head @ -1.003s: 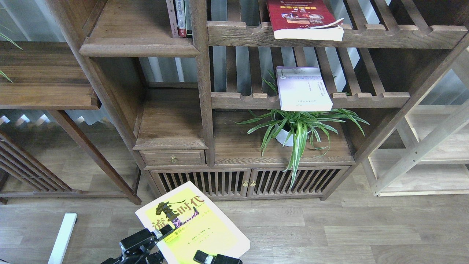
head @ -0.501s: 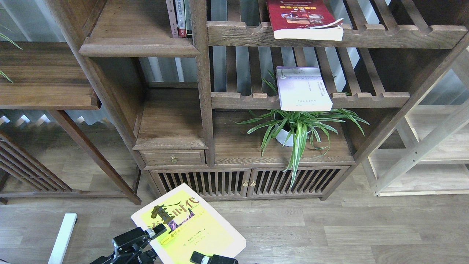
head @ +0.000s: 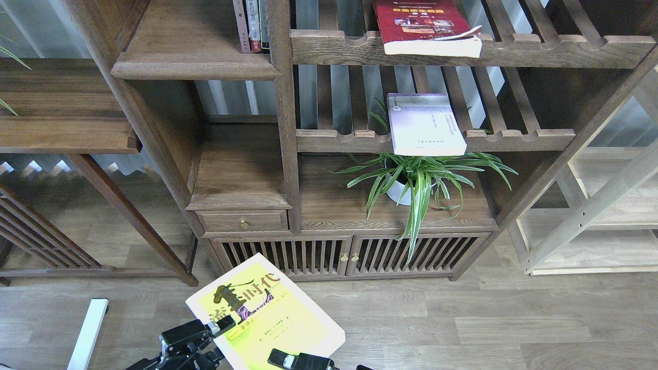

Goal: Organize books on shelf
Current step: 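Bring the left gripper to the book's edge nearest it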

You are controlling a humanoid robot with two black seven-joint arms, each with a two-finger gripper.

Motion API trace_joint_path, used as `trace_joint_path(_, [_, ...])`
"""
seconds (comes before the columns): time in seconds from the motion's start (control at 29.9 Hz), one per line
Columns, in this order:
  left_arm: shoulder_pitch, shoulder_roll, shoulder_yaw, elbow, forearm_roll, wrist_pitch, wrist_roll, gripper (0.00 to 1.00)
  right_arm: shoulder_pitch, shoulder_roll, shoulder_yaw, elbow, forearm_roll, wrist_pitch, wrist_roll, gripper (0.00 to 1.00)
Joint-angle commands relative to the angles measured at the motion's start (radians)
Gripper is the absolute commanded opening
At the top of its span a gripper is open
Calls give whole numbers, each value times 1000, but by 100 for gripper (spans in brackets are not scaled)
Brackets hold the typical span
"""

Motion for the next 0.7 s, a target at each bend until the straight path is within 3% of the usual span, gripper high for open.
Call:
trace_joint_path(0.0, [-51,16,38,-2,-1,0,0,63,9,0,-1,-4,3,0,2,15])
trace_joint_path(0.23, [-105,16,60,16,-1,0,0,76,9,0,1,0,6,0,2,15])
trace_joint_path(0.53, [-98,-5,9,27,7,0,0,78,9,0,-1,0,8,0,2,15])
trace_joint_path(0.67, [-95,-21,-29,45,16,0,0,84,11,0,1,0,9,0,2,15])
